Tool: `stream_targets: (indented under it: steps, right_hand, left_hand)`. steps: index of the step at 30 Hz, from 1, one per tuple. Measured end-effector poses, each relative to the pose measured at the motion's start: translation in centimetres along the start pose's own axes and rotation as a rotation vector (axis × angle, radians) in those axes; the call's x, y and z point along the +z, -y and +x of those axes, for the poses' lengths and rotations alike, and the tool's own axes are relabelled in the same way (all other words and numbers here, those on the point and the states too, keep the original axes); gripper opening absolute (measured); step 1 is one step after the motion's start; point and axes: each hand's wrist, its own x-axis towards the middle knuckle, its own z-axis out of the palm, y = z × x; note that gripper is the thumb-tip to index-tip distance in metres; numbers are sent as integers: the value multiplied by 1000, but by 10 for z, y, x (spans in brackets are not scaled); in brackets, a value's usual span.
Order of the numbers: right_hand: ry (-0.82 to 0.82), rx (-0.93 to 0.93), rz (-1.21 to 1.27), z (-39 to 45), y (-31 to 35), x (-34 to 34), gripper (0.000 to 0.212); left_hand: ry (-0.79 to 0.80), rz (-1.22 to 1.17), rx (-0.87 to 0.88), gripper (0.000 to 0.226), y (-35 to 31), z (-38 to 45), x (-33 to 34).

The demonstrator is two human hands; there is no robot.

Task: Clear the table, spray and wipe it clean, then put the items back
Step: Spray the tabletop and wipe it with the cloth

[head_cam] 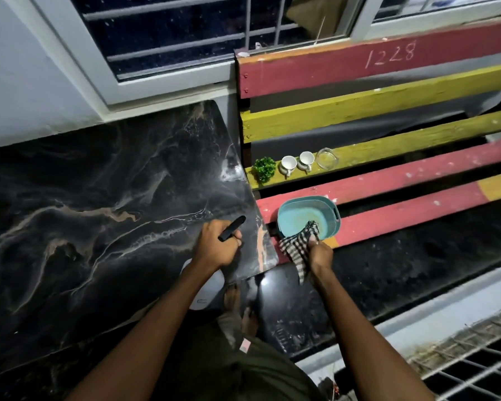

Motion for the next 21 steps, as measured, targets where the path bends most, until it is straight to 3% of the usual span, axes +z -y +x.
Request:
stream_targets:
  steps: [5,9,13,16,19,21]
  right_hand:
    - [152,164,190,22,15,-7,34]
    - [301,140,-32,40,16,-29,73]
    - [364,207,-32,40,38,-43,68]
    - [343,213,-29,54,51,-47,48]
    - [288,271,-48,85,52,-52,70]
    - [295,293,-67,109,49,-56,61]
  left_hand:
    - [9,-35,100,16,-35,30,16]
    - [57,-32,181,14,-56,49,33]
    - [63,-21,210,19,-76,63,55]
    - [50,-34,178,20,-83,76,81]
    - [29,-74,197,16,-86,89,111]
    - [-13,-98,216,12,-88,97,127]
